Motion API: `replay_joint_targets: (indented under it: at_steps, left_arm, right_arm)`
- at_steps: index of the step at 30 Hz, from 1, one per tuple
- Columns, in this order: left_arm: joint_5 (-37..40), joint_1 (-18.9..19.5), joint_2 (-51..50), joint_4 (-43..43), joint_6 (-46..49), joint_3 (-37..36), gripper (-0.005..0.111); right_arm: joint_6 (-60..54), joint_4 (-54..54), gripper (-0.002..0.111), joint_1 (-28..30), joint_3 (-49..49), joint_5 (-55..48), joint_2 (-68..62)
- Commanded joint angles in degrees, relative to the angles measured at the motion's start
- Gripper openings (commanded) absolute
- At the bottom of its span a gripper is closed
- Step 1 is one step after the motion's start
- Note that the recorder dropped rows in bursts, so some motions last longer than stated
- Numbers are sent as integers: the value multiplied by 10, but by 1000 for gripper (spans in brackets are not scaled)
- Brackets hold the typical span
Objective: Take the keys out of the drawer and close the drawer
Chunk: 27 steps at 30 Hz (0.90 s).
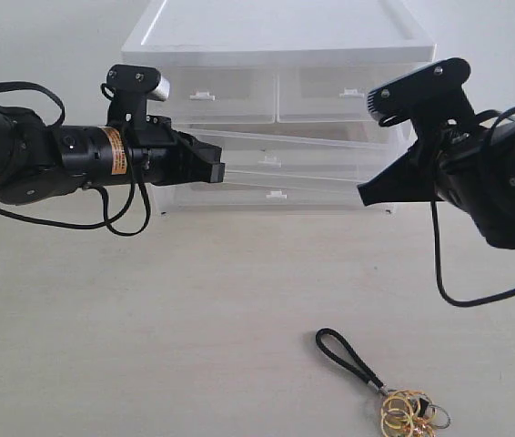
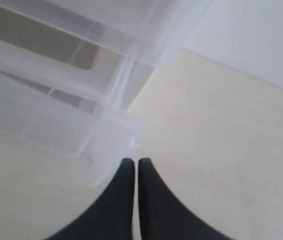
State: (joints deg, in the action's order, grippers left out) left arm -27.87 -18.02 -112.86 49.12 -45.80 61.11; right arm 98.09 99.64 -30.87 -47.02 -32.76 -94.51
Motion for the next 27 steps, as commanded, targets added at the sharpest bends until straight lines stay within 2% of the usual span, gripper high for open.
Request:
replay_joint_targets:
  at_steps: [1, 4, 9, 13, 18, 27]
  left_arm:
    - [7, 0, 5, -18, -2, 8, 4]
    - [7, 0, 5, -18, -1, 8, 4]
    - [7, 0, 5, -18, -1, 8, 4]
    - [7, 0, 5, -18, 4, 8, 4]
    - [7, 0, 5, -18, 4, 8, 4]
    - [-25, 0, 5, -18, 0, 8, 4]
  right_arm:
    - [-11, 3, 0, 32, -29, 48, 0]
    - [-21, 3, 0, 55, -53, 84, -12]
    - [-31, 3, 0, 56, -52, 51, -20]
    - [14, 3, 0, 27, -8, 14, 15]
    - [83, 3, 0, -6, 49, 19, 67]
    - [80, 3, 0, -10, 25, 44, 23]
